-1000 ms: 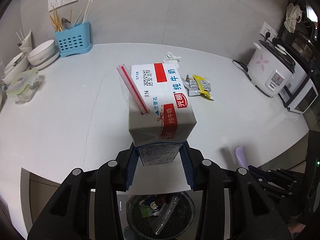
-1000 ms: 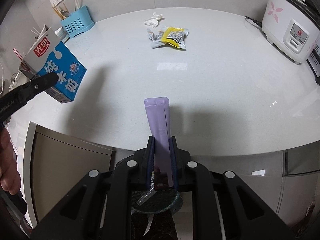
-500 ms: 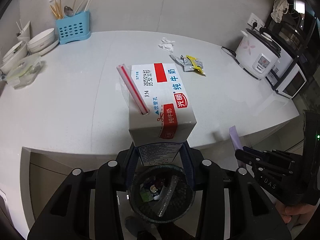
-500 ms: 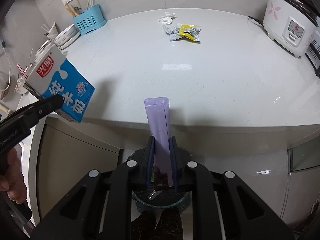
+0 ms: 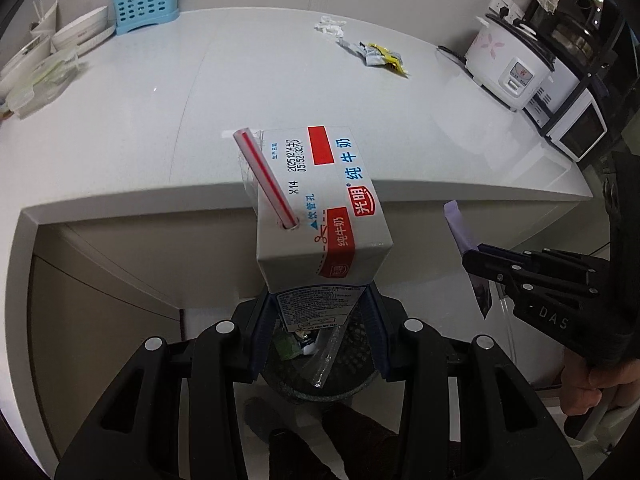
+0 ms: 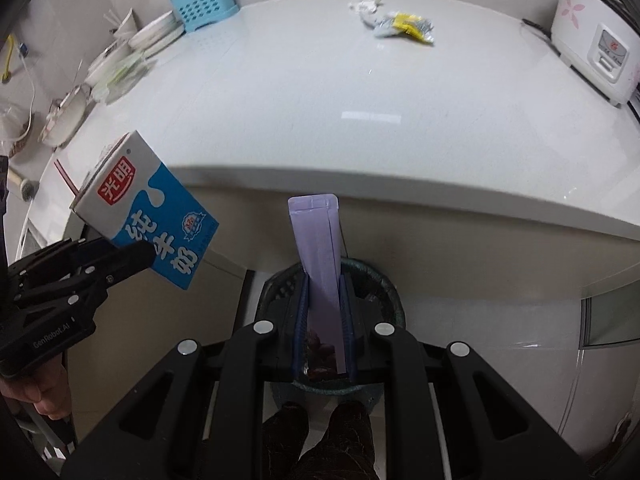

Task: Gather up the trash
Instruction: 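Lower both held items down over the wastebasket, then open the right tool to drop the lavender packet into the bin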

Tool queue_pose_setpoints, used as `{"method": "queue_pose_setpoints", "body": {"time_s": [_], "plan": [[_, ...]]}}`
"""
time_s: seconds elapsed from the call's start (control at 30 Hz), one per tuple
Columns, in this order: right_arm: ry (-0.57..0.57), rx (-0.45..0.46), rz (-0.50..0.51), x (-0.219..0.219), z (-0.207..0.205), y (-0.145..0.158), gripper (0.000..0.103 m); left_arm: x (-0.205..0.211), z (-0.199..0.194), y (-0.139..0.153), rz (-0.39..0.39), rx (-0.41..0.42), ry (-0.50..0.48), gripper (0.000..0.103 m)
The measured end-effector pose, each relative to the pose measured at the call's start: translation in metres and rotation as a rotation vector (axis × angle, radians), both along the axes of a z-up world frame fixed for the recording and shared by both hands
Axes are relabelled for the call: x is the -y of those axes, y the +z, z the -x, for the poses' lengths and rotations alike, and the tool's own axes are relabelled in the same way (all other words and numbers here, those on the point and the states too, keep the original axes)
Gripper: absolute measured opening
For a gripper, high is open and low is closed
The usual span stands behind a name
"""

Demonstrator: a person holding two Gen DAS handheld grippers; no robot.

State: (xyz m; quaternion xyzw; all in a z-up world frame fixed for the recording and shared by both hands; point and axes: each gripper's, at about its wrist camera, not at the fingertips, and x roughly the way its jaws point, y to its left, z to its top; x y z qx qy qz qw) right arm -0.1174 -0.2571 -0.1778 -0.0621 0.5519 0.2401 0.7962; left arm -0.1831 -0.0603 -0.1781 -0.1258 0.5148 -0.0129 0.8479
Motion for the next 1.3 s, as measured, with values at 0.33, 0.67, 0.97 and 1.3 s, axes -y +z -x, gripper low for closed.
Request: {"method": "queue_pose_setpoints", "body": {"time_s": [0.33, 0.67, 0.97, 1.3], "plan": [[0.117, -0.083, 0.062, -0.020, 0.019, -0.069, 0.015, 0.009, 0.028, -0.060, 0.071, -0.093, 0.064, 0.040], [0.142, -0.175, 0.124, -0.031, 0.014, -0.130, 0.015, 0.014, 0.028, -0.081, 0.047, -0.151, 0.069, 0.040], [0.125, -0.204, 0.156, -0.037, 0.010, -0.151, 0.018, 0.017, 0.031, -0.097, 0.040, -0.206, 0.071, 0.040], [0.105, -0.198, 0.122, -0.035, 0.016, -0.147, 0.050, 0.020, 0.028, -0.102, 0.049, -0.228, 0.058, 0.040]]}}
